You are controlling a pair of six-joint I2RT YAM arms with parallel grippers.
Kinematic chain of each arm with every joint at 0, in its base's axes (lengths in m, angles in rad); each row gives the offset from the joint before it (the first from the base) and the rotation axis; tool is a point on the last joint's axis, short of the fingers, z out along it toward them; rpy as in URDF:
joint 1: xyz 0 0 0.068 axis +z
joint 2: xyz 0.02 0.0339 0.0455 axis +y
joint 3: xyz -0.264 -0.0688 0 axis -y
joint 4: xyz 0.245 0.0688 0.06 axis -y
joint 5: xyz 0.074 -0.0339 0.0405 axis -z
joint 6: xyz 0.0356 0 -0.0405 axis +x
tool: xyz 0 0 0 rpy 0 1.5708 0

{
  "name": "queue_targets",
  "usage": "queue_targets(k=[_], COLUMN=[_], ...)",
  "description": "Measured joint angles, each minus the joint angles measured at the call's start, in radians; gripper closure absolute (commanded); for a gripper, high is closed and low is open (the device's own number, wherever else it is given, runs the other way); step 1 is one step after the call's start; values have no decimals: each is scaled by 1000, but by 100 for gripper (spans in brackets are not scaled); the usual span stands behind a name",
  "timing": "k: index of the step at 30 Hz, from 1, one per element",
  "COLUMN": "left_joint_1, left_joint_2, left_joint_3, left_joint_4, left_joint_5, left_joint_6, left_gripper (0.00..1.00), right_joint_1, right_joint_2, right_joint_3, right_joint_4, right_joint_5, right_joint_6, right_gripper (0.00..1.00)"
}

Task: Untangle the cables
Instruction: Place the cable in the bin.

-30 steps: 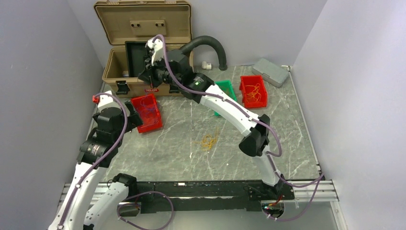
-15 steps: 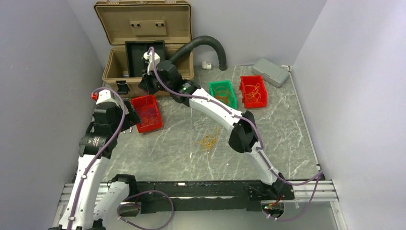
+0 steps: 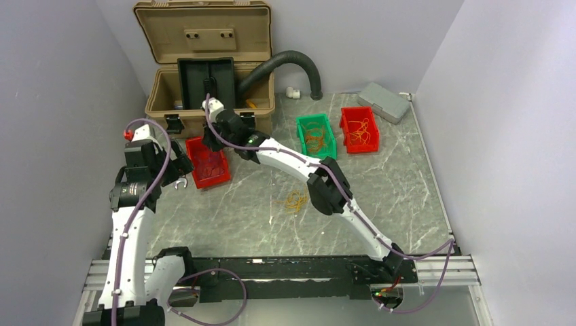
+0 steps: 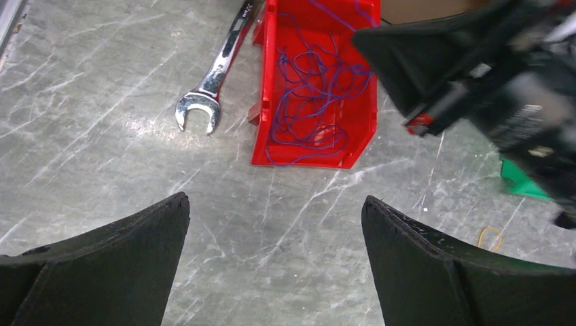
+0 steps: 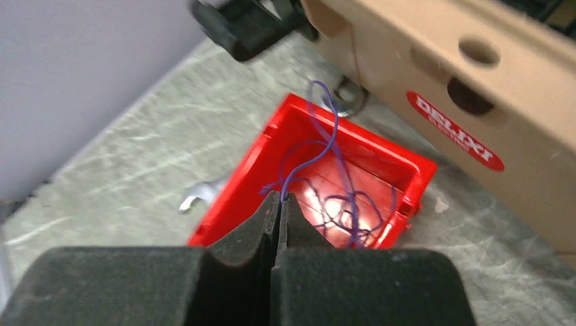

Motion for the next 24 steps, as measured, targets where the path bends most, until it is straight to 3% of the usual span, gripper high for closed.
queue_targets(k=[11, 16, 17, 22, 24], left_joint_1=[3, 3, 3, 3, 3], left_joint_2=[24, 40, 43, 46, 46], left_joint_3=[-2, -3, -3, -5, -11], left_joint_4=[28, 46, 48, 53, 58], left_joint_5=[43, 61, 65, 79, 90], left_joint_6=[4, 4, 4, 4, 3], left_gripper=[1, 1, 1, 1, 1], right_joint_1=[47, 68, 69, 69, 69], right_joint_2=[124, 122, 120, 50, -5], right_joint_3=[-35, -35, -35, -77, -98], right_joint_4=[-27, -35, -38, -67, -86], right_joint_5=[155, 165, 166, 172, 178], right_joint_6=[-146, -166, -168, -173, -171], right_gripper=[98, 76, 64, 39, 18])
